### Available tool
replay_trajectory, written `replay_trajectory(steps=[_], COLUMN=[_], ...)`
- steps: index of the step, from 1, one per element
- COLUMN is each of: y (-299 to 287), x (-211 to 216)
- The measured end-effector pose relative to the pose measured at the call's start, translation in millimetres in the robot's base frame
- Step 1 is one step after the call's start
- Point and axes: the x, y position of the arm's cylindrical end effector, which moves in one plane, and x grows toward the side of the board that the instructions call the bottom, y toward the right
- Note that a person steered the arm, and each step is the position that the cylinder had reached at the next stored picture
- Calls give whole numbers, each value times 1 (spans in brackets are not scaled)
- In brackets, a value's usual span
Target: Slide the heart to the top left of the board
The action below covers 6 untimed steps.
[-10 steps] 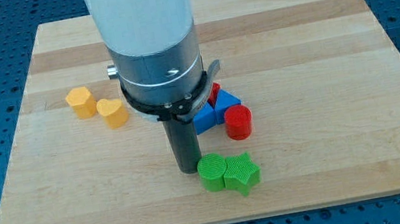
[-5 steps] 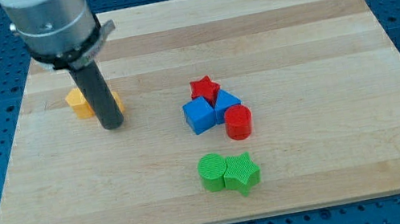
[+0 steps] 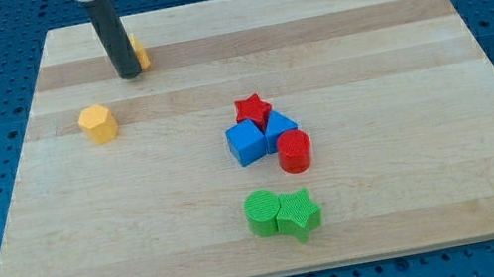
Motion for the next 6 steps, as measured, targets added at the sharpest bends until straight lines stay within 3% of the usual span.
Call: replay_trajectory(steps=[3,6], y=[50,1], x=[-41,-52])
